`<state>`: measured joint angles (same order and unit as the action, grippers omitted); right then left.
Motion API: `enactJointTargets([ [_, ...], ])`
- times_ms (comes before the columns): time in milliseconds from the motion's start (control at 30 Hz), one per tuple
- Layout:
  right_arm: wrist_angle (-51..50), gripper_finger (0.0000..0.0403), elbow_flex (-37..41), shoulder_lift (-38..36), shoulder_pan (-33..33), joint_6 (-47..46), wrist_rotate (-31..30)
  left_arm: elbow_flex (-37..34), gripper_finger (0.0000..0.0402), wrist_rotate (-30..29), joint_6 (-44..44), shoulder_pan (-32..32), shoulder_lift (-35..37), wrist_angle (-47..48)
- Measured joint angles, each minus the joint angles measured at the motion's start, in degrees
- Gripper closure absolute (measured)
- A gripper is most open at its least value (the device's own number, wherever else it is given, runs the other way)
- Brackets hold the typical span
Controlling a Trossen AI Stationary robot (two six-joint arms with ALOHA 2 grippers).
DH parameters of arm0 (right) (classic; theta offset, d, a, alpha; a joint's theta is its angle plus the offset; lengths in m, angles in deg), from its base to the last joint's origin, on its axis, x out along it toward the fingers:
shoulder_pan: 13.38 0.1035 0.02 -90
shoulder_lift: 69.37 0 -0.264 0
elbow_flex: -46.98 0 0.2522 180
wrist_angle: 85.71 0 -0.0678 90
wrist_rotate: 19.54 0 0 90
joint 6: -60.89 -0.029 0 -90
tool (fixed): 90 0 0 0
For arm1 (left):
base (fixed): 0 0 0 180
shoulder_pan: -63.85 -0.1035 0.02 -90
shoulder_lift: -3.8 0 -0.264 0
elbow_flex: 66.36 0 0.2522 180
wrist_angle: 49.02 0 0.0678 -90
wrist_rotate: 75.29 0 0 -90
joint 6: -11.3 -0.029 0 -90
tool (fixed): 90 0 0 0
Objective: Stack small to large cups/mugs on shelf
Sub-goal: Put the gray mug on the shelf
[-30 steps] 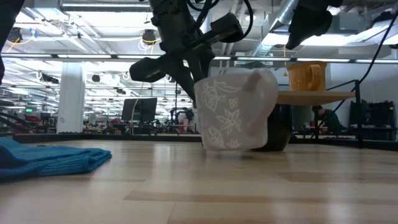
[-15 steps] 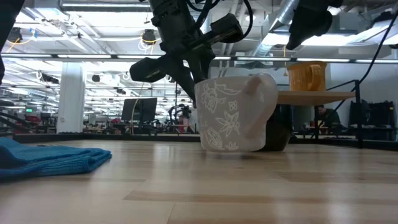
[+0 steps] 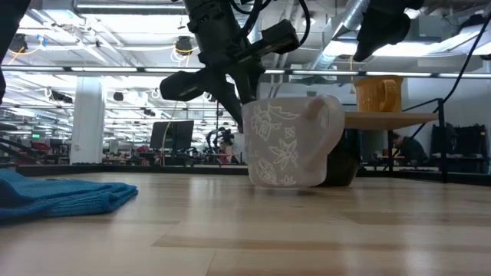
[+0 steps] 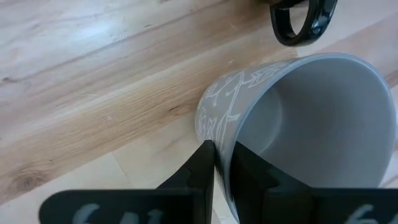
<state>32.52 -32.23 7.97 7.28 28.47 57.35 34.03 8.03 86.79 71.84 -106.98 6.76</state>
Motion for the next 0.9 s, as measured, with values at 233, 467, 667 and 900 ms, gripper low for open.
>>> enactJointTargets([
  [233,0.0,0.0163,0.0,0.0,0.0,-0.02,0.02,-0.02,0.0372,0.0,-0.48,0.0,0.0,0.0],
  [467,0.0,0.0163,0.0,0.0,0.02,-0.02,0.13,-0.02,0.0372,0.05,-0.64,0.0,0.02,0.0],
  [667,-0.02,0.0163,0.0,0.0,1.07,-0.02,0.13,-0.04,0.0372,1.35,-1.88,0.0,0.02,0.0],
  [900,-0.02,0.0163,0.0,0.0,1.86,-0.02,0.07,-0.04,0.0343,1.42,-1.25,0.0,0.17,-0.21],
])
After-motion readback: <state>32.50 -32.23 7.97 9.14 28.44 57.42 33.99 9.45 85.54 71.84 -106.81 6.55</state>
